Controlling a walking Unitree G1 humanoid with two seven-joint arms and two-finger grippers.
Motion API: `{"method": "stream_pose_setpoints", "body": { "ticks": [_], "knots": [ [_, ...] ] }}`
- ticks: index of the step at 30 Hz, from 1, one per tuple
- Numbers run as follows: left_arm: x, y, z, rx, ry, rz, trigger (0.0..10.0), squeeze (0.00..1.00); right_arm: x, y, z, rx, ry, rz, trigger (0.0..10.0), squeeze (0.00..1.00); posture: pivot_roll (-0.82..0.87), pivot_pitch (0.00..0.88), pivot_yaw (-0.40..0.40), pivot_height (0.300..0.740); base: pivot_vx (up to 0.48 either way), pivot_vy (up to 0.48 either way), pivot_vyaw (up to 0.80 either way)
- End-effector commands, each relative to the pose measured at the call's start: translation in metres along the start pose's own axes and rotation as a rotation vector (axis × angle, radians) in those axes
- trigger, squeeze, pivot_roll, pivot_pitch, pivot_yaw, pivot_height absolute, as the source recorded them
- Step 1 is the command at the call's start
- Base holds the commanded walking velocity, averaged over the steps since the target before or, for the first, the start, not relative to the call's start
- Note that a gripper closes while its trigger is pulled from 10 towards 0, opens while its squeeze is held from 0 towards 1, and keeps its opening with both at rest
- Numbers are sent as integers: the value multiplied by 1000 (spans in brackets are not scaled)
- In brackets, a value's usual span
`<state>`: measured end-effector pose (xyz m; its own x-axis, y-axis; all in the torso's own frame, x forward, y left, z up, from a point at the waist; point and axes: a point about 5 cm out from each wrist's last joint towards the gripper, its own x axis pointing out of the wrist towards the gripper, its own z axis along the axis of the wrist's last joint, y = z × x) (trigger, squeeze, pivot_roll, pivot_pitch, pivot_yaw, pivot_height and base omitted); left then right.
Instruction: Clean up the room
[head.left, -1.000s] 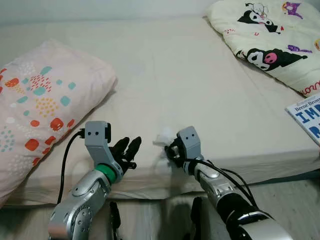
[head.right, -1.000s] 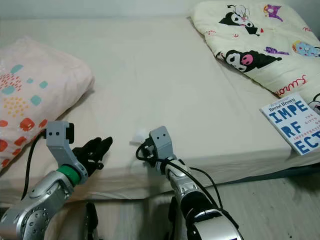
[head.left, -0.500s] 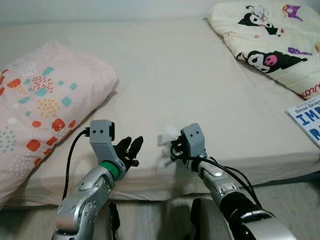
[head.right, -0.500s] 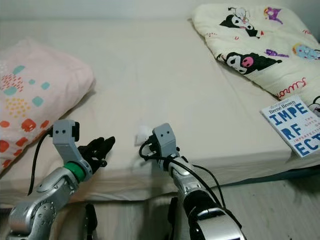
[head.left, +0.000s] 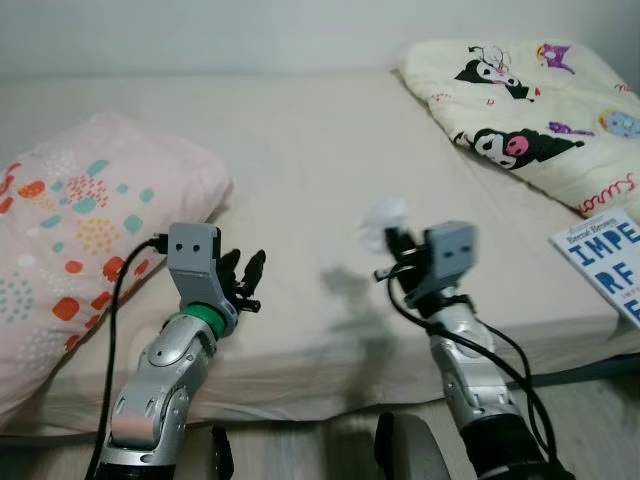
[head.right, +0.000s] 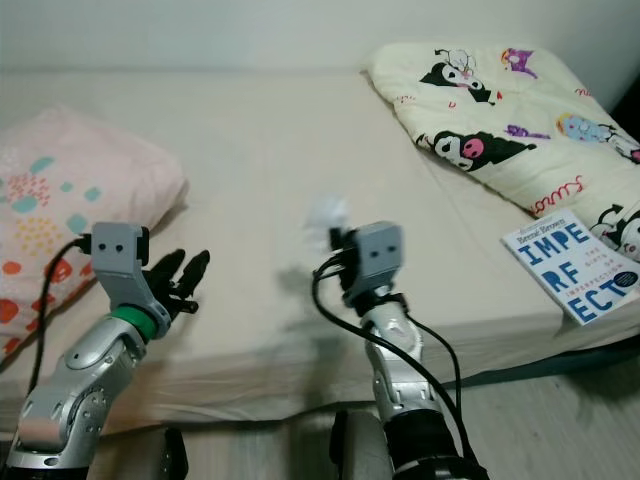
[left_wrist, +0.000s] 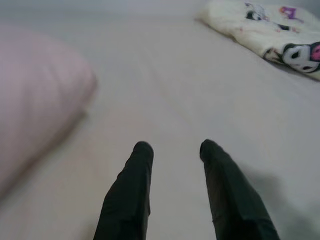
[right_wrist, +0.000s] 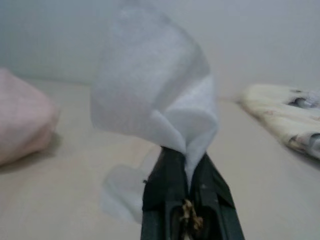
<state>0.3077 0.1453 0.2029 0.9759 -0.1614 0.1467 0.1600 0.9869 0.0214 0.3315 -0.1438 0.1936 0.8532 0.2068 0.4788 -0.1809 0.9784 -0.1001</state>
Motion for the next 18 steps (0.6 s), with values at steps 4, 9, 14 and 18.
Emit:
{"method": "stream_pose_setpoints", "body": {
  "ticks": [4,9,14,18],
  "knots": [
    [-8,15,0,87,-56,80,10000,0,-20,-9,1,-36,2,-89,10000,0,-111,57,18,601,0,0,0],
    [-12,21,-10,75,-18,97,10000,0,-22,-7,2,-44,-1,-81,10000,0,-110,51,15,611,0,0,0],
    [-24,30,-32,41,67,151,10000,0,-25,-3,8,-50,11,-75,10000,0,-103,46,8,626,0,0,0],
    [-29,29,-44,26,98,176,10000,0,-26,-2,11,-60,21,-73,10000,0,-103,44,3,641,0,0,0]
  ]
}}
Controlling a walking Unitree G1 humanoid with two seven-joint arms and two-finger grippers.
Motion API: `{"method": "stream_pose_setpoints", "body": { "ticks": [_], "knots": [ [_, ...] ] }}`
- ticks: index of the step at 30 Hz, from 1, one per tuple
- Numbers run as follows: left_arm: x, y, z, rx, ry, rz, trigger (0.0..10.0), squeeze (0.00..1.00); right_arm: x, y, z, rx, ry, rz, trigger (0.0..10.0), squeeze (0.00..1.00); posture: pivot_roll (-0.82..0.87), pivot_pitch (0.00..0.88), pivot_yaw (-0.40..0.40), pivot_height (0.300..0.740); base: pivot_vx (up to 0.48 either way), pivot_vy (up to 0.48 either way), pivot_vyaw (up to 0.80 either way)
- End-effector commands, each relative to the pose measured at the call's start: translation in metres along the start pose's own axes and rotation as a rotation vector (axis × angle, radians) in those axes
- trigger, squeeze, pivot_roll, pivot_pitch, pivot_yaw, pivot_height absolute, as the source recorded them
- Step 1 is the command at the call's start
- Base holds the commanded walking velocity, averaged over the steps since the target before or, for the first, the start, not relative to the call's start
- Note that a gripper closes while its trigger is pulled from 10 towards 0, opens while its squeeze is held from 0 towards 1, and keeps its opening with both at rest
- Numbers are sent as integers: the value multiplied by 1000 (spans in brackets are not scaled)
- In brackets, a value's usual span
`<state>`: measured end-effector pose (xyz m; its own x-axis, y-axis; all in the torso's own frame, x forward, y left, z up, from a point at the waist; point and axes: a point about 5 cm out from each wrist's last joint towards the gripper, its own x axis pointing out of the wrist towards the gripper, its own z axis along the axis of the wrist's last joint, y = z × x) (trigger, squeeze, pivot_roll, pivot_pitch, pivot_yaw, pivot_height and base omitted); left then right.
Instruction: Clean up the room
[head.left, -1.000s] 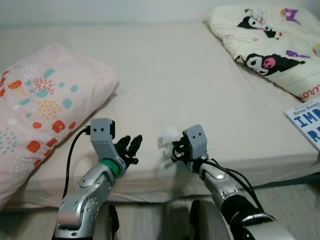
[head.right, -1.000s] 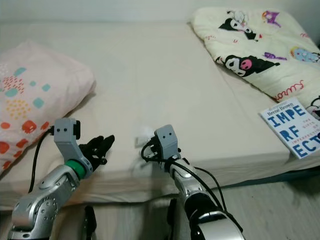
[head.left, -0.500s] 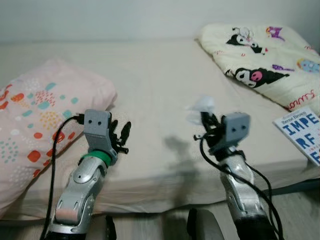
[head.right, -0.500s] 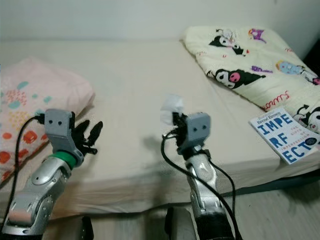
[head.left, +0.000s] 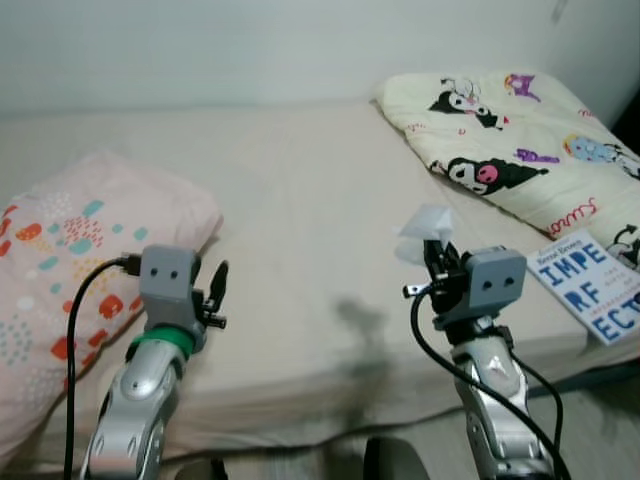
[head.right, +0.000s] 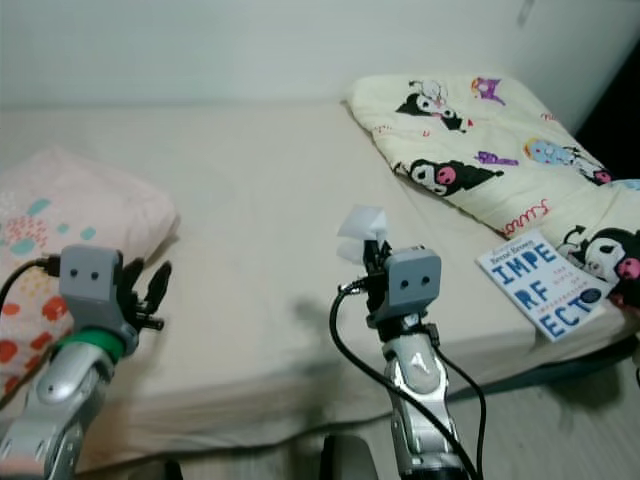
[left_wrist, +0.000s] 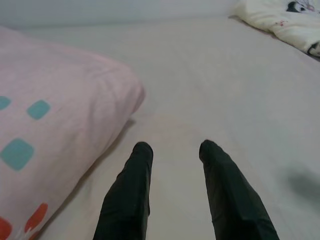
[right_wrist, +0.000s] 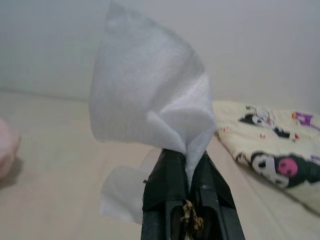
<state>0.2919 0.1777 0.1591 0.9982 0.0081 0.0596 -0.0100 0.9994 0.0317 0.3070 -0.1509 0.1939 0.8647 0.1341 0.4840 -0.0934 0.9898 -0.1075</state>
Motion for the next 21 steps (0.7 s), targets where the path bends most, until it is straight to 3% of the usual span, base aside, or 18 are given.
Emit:
{"method": "stream_pose_setpoints", "body": {
  "ticks": [1,21],
  "knots": [
    [-2,-1,-5,1,3,7,10000,0,-4,0,-1,-15,21,1,10000,0,-103,43,2,646,0,0,0],
    [11,-27,-1,-14,-43,-61,10000,0,-10,0,-4,-34,76,-20,10000,0,-115,38,12,714,0,0,0]
  ]
}}
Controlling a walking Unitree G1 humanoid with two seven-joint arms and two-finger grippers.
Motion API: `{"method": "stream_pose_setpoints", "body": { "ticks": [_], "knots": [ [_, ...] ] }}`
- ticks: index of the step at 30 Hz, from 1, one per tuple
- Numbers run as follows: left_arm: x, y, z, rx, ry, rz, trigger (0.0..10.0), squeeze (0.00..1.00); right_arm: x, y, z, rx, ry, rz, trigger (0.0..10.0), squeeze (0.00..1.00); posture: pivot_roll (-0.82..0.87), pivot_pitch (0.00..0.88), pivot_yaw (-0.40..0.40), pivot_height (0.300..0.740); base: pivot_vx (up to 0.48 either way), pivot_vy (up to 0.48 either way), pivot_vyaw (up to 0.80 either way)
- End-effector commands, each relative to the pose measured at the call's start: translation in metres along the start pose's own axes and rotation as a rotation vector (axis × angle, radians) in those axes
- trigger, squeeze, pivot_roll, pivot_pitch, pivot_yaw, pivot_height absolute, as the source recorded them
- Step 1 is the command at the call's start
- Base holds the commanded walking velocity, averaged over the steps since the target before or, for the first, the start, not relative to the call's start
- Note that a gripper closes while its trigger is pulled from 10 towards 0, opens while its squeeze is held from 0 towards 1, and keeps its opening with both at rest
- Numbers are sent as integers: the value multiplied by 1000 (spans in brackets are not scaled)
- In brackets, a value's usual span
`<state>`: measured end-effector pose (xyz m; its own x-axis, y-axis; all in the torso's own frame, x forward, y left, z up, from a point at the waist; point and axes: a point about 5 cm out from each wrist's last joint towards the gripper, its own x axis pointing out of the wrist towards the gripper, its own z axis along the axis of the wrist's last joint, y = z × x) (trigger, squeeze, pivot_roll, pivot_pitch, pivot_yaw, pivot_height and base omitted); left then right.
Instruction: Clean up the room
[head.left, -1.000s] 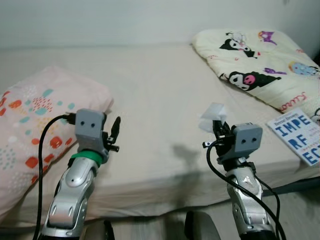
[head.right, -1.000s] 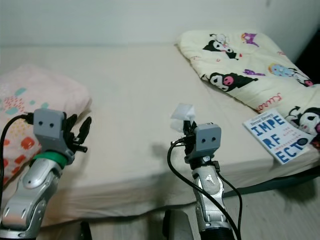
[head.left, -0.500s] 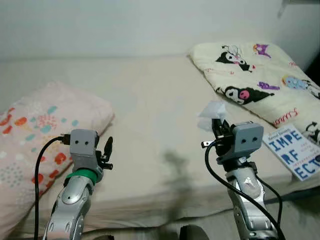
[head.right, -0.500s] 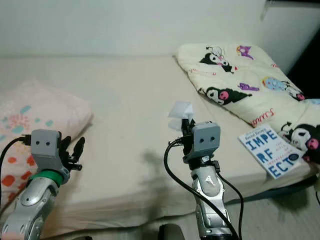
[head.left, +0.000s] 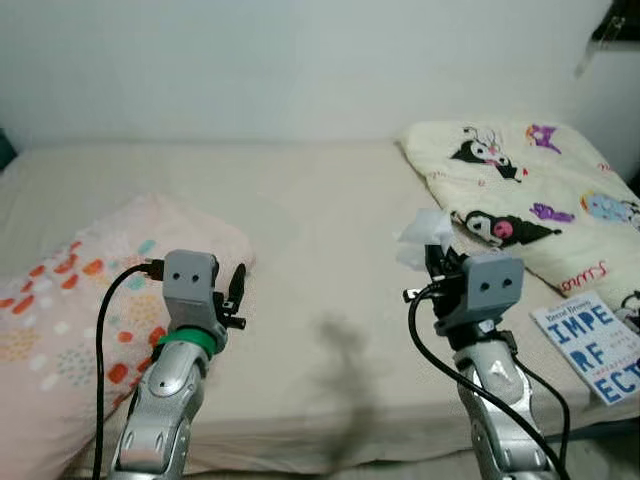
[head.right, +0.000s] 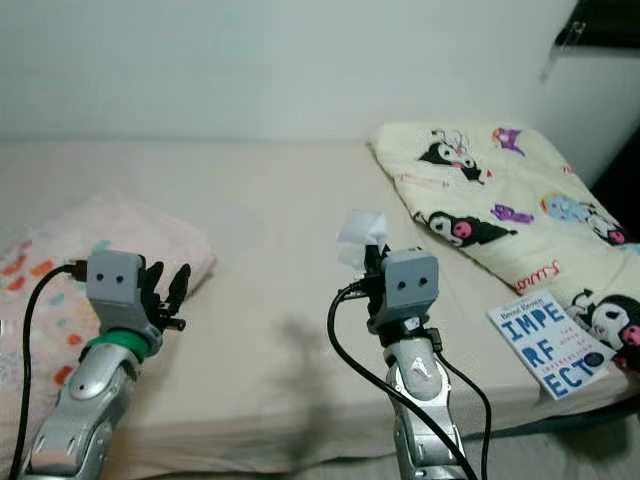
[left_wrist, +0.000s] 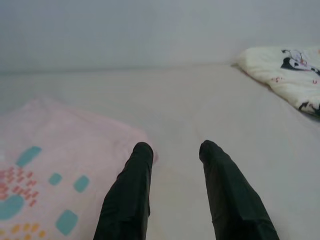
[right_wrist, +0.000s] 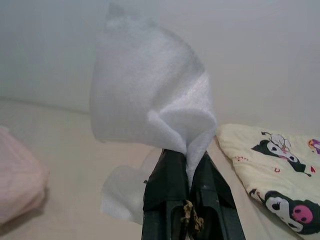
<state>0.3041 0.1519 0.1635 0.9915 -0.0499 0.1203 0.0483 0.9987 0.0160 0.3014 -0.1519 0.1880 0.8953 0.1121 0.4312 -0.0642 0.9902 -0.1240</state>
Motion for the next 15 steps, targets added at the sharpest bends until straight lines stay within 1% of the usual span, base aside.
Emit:
{"method": "stream_pose_setpoints", "body": {
  "ticks": [1,6,7,10,12,15],
  "knots": [
    [-1,-2,-6,6,21,-6,10000,0,-3,0,-2,-5,17,-4,10000,0,-114,38,15,719,0,0,0],
    [-1,-3,-7,6,22,-14,10000,0,-3,2,-6,8,47,-16,10000,0,-113,38,19,733,0,0,0],
    [0,-4,-7,5,21,-19,10000,0,-4,6,-13,38,89,-31,10000,0,-111,37,21,733,0,0,0],
    [1,-6,-7,3,19,-26,10000,0,-5,11,-18,103,121,-49,10000,0,-109,35,24,733,0,0,0],
    [1,-6,-7,3,19,-26,10000,0,-5,11,-18,103,121,-49,10000,0,-109,35,24,733,0,0,0],
    [1,-7,-7,3,17,-31,10000,0,-4,15,-19,105,126,-40,10000,0,-110,32,27,733,0,0,0]
  ]
}}
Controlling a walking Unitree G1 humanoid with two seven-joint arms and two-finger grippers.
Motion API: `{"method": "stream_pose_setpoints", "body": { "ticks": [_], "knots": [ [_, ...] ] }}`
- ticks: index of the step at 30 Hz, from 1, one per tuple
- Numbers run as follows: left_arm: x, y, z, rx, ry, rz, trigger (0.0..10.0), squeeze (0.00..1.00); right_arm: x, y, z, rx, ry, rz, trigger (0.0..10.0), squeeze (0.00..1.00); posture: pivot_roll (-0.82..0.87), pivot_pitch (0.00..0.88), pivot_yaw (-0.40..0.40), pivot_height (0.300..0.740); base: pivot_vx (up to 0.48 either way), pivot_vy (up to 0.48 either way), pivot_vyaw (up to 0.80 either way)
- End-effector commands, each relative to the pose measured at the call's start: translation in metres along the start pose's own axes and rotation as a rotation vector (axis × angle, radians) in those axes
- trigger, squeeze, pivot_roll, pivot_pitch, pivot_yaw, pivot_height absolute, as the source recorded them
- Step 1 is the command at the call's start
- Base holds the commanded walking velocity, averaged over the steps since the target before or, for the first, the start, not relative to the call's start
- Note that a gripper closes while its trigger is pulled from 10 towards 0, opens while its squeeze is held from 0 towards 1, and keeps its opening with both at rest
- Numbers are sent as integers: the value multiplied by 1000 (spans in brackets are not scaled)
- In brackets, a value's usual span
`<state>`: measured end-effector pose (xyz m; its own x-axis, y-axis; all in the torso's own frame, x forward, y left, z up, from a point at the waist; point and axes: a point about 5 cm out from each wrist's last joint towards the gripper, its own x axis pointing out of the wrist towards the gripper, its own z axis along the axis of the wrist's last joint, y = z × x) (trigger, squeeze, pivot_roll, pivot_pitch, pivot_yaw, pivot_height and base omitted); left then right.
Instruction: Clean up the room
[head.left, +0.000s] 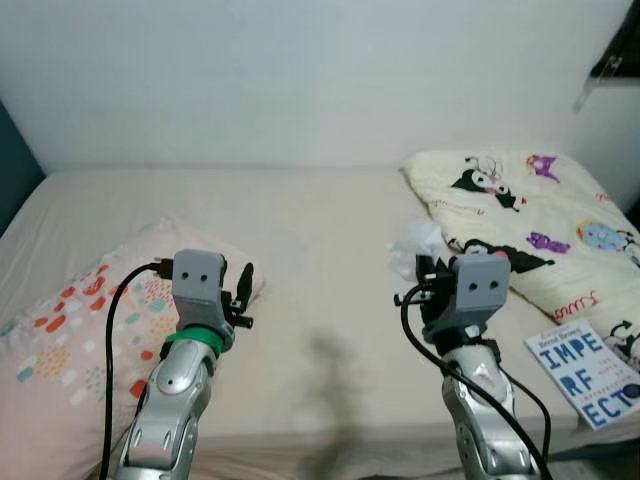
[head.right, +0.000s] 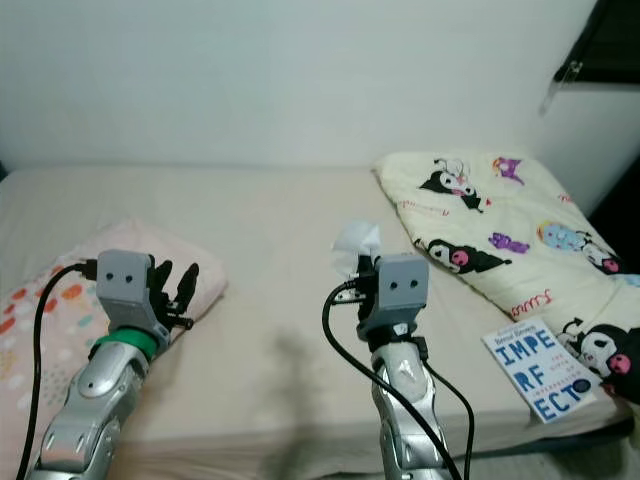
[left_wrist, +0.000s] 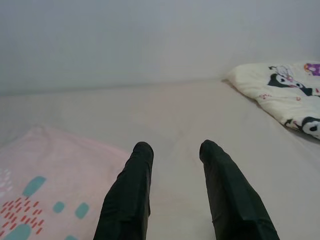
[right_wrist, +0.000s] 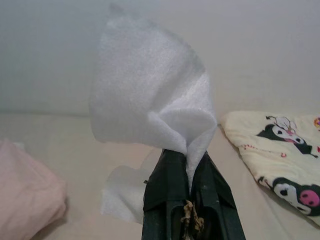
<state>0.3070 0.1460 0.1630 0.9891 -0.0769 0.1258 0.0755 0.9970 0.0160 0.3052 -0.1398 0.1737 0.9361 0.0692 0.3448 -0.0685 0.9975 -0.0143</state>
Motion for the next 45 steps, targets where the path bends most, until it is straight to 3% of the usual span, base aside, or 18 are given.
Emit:
{"method": "stream_pose_setpoints", "body": {
  "ticks": [1,27,45],
  "knots": [
    [-2,-2,-7,4,23,-6,10000,0,-3,3,-6,1,29,6,10000,0,-110,32,28,733,0,0,0],
    [0,-3,-8,12,28,-25,10000,0,-3,8,-7,11,34,35,10000,0,-106,24,33,733,0,0,0],
    [-1,-1,-8,16,31,-22,10000,0,-2,10,-8,17,36,36,10000,0,-100,28,38,733,-409,0,0]
  ]
}}
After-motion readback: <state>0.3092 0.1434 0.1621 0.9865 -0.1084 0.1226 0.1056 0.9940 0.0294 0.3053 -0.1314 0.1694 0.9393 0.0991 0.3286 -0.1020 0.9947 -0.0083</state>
